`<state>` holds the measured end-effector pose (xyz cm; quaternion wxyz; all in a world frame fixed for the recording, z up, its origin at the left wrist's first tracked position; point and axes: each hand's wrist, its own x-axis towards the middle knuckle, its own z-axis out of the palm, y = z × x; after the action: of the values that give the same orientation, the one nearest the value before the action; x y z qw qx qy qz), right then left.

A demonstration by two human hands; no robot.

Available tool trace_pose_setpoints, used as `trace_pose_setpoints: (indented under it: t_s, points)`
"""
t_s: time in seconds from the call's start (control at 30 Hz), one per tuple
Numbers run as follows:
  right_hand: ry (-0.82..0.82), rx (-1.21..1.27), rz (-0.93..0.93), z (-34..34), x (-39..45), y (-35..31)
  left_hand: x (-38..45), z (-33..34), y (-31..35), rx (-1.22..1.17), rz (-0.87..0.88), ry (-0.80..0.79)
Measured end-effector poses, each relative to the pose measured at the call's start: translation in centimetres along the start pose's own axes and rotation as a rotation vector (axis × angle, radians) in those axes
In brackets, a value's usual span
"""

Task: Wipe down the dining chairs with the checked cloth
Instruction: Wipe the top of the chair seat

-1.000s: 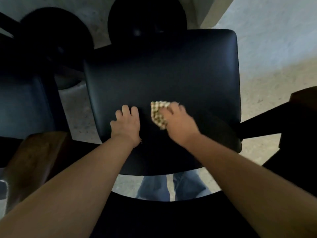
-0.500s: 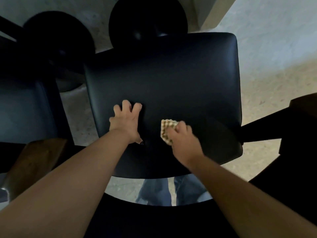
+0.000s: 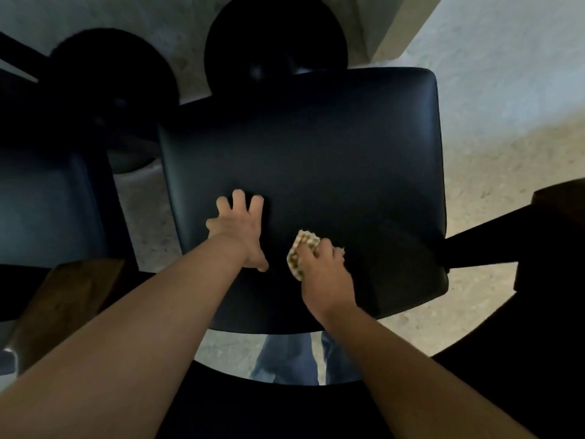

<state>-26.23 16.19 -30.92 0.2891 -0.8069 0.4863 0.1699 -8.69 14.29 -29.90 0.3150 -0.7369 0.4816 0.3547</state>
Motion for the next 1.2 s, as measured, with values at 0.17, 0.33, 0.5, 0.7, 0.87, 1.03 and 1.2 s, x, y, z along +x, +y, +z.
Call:
trace_pose_setpoints:
  t_s: [0.17,0.33,0.5,0.7,0.87,1.03,1.2]
  points:
    - [0.396,0.114,0.467,-8.5,7.7,11.0,-0.1,0.7,0.4,0.026,-0.007,0.031]
    - [0.355,0.041,0.626,-9.2,10.5,10.2,-0.6,1.3,0.8,0.031,-0.011,0.053]
    - [0.133,-0.065,0.135,-2.4,4.2,2.8,-0.7,1.4,1.0,0.034,-0.019,0.058]
    - [0.035,-0.006,0.0,-7.2,9.9,6.3,-0.8,1.6,1.1,-0.012,-0.024,0.062]
    - [0.467,0.093,0.232,-13.6,14.9,7.2,-2.2,2.6,1.0,-0.11,-0.02,0.132]
    - [0.16,-0.119,0.046,-6.5,9.3,2.9,-1.6,2.5,0.3,-0.227,0.007,0.006]
    - [-0.132,-0.278,-0.394,-6.3,5.1,3.4,-1.4,3.2,0.3,-0.212,0.022,0.059]
